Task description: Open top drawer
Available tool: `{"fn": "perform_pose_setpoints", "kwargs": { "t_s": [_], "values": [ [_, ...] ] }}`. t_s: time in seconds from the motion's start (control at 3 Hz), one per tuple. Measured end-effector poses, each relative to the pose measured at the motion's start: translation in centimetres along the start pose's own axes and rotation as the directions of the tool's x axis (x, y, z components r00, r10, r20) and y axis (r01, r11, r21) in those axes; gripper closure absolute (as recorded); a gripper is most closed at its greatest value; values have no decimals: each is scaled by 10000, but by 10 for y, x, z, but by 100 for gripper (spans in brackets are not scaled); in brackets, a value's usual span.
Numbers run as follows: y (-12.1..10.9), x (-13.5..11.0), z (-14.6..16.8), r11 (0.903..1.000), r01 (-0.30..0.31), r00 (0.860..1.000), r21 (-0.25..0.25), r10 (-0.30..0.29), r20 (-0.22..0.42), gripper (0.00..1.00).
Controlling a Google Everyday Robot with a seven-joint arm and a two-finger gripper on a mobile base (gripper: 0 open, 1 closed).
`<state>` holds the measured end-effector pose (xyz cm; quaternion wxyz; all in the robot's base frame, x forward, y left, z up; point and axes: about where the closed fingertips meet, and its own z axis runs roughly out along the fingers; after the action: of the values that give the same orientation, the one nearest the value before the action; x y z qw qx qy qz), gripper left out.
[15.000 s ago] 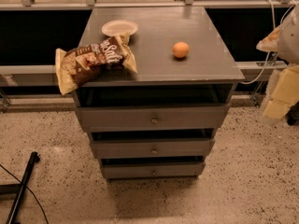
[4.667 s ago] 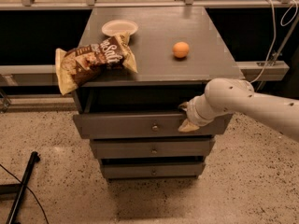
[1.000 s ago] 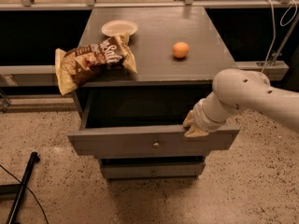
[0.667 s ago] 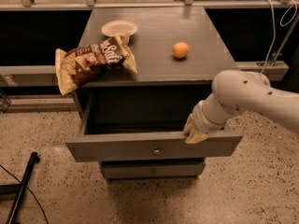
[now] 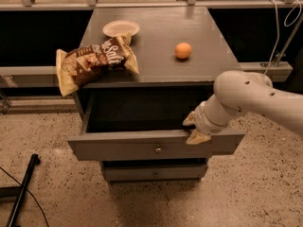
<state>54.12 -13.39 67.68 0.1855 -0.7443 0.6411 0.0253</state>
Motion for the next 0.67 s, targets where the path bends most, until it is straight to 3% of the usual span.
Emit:
{"fn": "perform_pose_setpoints", "kwargs": {
  "t_s": [0.33,0.67],
  "values": [
    [0,0,-1,10000,3,10000,-11,-3,-27,4],
    [1,-2,-4,10000,9,10000,-36,-9,-94,0]
  ]
}}
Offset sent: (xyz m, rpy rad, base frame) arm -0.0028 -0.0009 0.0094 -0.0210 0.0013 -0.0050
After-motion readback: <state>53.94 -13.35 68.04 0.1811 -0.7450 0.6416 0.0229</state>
